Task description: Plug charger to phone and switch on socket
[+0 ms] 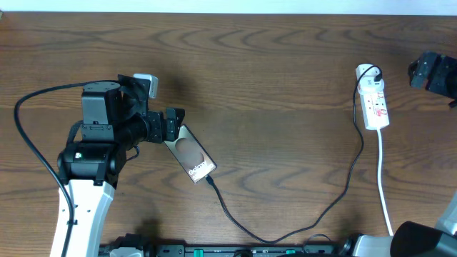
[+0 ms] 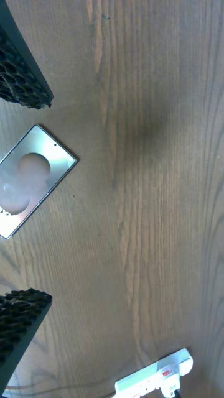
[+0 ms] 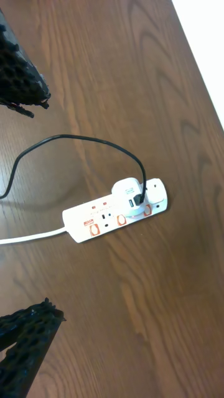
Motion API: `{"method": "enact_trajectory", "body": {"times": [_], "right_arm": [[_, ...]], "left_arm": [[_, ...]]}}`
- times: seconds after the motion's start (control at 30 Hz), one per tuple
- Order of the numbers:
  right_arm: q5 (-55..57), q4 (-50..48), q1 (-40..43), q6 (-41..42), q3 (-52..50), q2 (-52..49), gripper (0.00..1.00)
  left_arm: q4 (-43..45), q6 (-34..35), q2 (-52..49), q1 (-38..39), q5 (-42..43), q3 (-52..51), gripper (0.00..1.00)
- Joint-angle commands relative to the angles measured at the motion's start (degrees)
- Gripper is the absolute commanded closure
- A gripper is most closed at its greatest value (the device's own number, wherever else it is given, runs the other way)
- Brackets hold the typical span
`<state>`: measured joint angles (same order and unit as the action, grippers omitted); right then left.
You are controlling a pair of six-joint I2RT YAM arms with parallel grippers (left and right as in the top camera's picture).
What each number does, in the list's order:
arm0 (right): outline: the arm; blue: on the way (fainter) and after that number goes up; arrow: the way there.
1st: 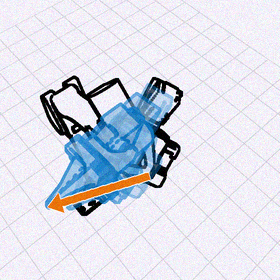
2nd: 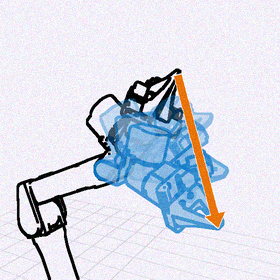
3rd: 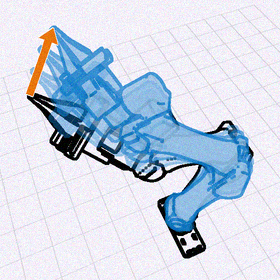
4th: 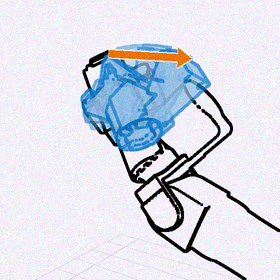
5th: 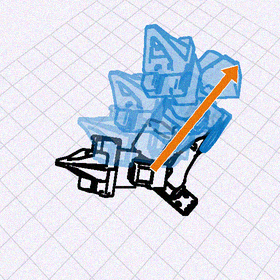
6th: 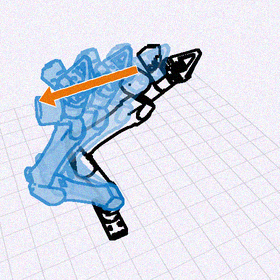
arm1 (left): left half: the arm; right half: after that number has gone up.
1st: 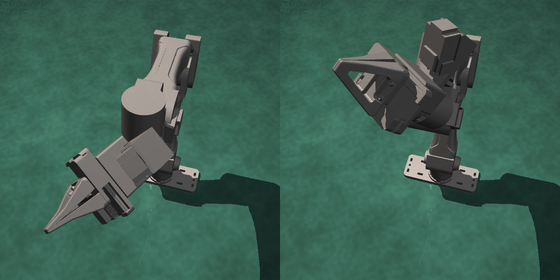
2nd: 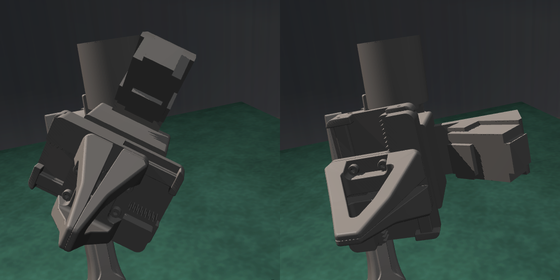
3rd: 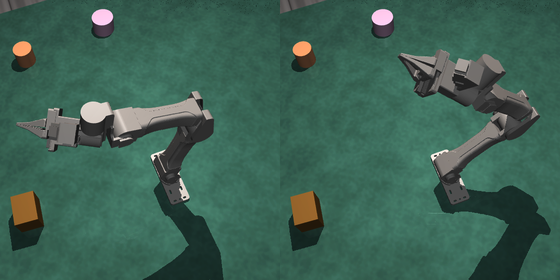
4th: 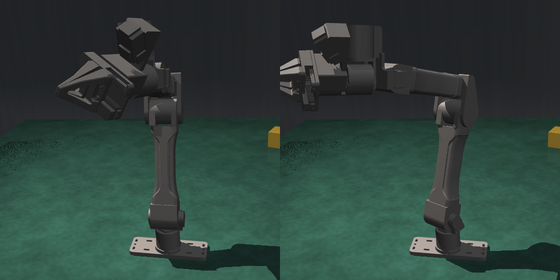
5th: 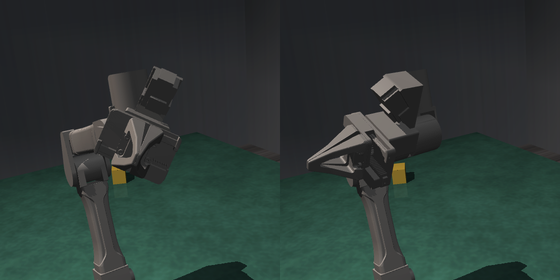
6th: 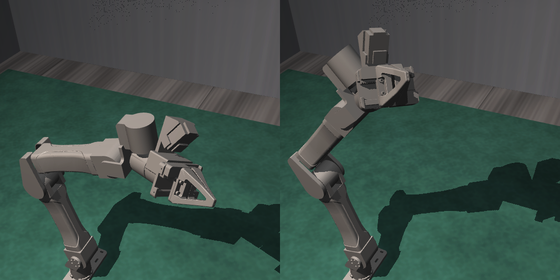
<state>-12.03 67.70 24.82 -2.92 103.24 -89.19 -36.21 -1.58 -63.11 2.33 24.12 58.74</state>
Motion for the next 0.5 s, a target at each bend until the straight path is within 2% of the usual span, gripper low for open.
{"method": "enact_trajectory", "body": {"times": [0.0, 0.47], "right_arm": [[-0.3, 0.0, -0.2, 0.7, 0.6, 0.3, 0.01], [-0.3, 0.0, -0.2, 0.7, 0.6, 0.3, 0.01]], "left_arm": [[-0.2, -1.0, 0.3, 0.1, 0.7, -0.1, 0.06], [-0.2, -1.0, 0.3, 0.2, 0.7, -0.1, 0.07]]}}
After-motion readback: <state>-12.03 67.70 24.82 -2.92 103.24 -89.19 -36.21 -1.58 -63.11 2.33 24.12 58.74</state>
